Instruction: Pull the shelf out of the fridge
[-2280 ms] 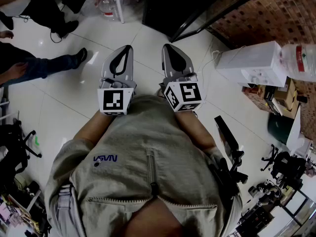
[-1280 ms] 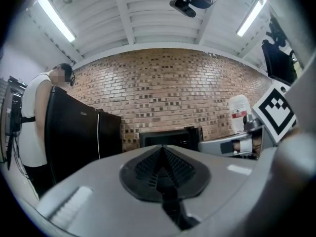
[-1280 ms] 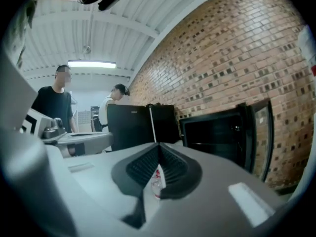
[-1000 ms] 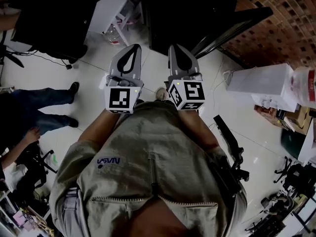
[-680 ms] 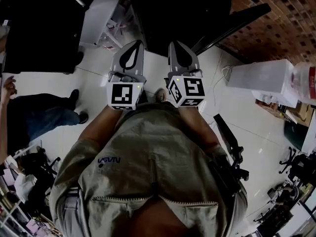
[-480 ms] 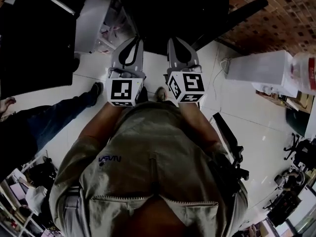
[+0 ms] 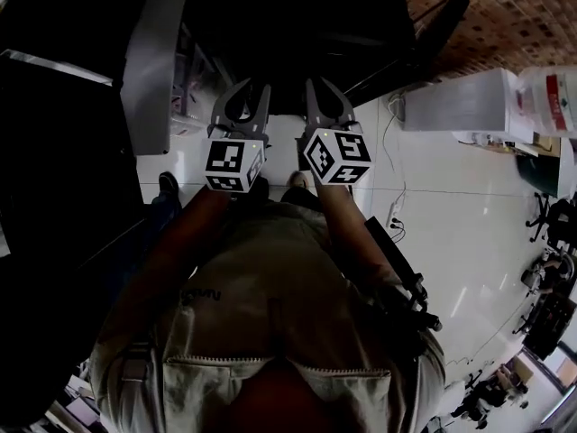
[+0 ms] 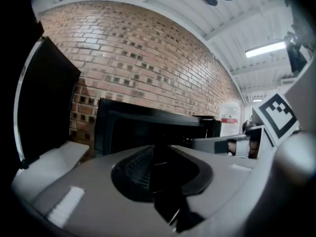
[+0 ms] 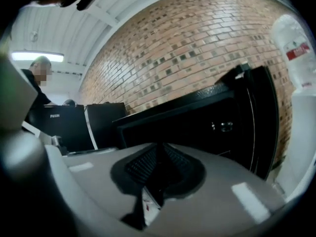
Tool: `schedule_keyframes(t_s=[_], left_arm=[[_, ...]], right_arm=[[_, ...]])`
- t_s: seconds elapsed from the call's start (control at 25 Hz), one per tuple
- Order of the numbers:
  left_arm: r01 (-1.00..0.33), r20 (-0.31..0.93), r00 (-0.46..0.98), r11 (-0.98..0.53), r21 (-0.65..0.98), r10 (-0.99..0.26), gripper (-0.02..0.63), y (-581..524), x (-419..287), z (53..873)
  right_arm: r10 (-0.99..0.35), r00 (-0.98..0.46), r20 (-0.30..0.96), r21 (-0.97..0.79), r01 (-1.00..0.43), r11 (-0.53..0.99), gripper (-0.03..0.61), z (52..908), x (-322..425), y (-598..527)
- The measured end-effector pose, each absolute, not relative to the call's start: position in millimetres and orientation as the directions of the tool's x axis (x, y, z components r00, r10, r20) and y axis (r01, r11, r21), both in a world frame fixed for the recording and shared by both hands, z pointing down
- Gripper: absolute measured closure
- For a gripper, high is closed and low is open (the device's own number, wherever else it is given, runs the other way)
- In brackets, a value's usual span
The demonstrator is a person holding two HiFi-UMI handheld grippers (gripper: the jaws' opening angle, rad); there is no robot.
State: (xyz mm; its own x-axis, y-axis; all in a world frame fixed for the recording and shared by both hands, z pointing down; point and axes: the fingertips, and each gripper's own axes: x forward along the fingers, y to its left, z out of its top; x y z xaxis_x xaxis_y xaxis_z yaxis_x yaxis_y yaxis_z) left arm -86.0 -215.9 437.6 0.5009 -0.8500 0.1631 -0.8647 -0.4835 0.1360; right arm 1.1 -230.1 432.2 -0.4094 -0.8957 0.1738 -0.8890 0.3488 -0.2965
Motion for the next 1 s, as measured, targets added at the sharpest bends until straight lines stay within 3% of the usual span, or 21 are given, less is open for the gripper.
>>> schedule_keyframes(t_s=[0.24, 0.44, 0.76, 1.0], left_arm=[[-0.794, 0.193, 0.544, -0.428, 0.431, -0.816, 0.524, -243.3, -81.4, 474.1], [-0.689, 0.209, 0.524, -0.266, 0.674, -0.826, 0.465, -267.4, -85.5, 505.9], [-0.531, 0.194, 0.461, -0.094, 0.842, -0.866, 0.409, -304.1, -92.7, 531.1], [-0.47, 0.16, 0.426, -0.067, 0.88, -0.89, 0.411, -318.0, -97.3, 533.6]], right_arm=[[-0.903, -0.374, 0.213, -0.476, -0.846, 0.238, 0.528, 465.8, 11.7, -245.6], [-0.899, -0.397, 0.187, -0.726, -0.672, 0.146, 0.496, 499.2, 20.2, -257.9], [-0.934, -0.337, 0.116, -0.93, -0.366, 0.017, 0.482, 529.6, 36.0, -295.6], [-0.953, -0.285, 0.097, -0.965, -0.26, -0.021, 0.48, 540.6, 44.0, -317.1]])
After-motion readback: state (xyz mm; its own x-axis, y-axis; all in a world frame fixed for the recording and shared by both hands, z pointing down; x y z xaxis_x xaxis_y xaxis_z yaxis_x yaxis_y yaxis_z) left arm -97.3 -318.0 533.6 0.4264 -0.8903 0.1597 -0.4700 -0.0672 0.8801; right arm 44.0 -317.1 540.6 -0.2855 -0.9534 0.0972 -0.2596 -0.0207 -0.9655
